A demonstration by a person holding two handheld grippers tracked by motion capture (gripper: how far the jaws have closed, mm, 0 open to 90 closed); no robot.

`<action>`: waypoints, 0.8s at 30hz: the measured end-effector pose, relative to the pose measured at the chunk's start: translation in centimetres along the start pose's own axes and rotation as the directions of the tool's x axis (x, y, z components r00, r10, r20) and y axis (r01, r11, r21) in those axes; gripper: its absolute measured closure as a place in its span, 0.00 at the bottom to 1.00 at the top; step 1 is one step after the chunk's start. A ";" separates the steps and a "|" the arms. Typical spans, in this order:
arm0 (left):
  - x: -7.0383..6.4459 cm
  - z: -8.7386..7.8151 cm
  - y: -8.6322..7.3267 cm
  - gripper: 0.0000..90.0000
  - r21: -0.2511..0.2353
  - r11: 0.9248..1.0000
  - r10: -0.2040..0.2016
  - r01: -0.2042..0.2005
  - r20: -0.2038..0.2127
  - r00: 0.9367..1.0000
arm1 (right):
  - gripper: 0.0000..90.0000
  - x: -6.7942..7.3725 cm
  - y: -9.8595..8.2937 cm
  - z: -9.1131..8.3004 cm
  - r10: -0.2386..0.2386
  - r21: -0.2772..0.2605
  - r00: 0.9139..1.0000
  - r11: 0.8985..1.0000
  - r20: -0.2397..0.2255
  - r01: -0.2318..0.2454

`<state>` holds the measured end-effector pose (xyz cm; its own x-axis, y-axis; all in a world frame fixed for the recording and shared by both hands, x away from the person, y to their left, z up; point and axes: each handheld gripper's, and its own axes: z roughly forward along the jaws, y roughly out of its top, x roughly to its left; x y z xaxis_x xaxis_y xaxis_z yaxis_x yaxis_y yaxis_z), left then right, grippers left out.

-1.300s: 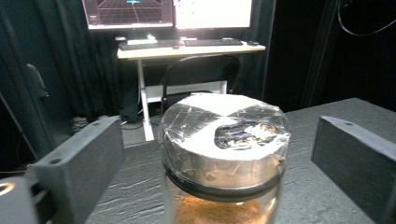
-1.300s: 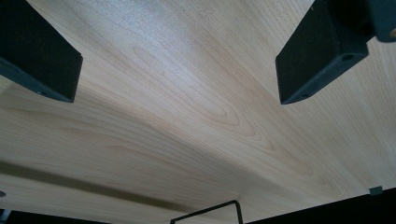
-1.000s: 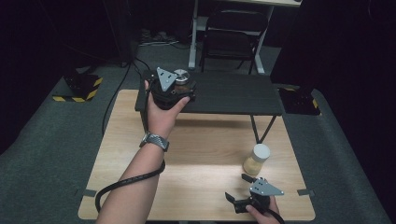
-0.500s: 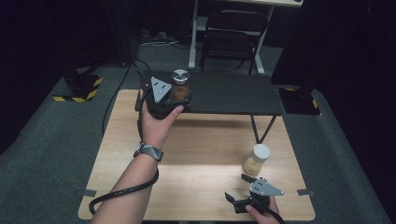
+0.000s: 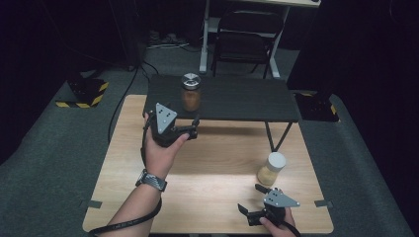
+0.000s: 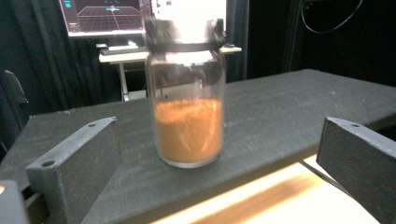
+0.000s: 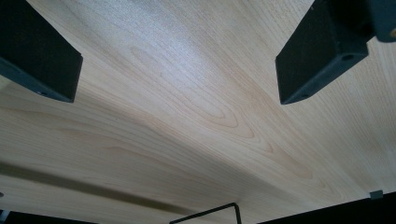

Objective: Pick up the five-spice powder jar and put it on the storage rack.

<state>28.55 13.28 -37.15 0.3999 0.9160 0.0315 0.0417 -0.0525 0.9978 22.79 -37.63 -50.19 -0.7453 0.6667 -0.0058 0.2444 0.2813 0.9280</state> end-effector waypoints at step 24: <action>-0.3 -6.1 -8.2 0.00 0.017 0.998 -0.056 0.056 0.036 0.998 | 0.00 0.3 0.1 0.1 -0.014 0.006 1.000 1.000 0.002 0.014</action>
<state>22.47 15.88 -45.02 0.4299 0.9025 -0.0271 0.0794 -0.0079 0.9968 22.67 -37.38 -50.10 -0.7473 0.6642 -0.0198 0.2379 0.2952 0.9254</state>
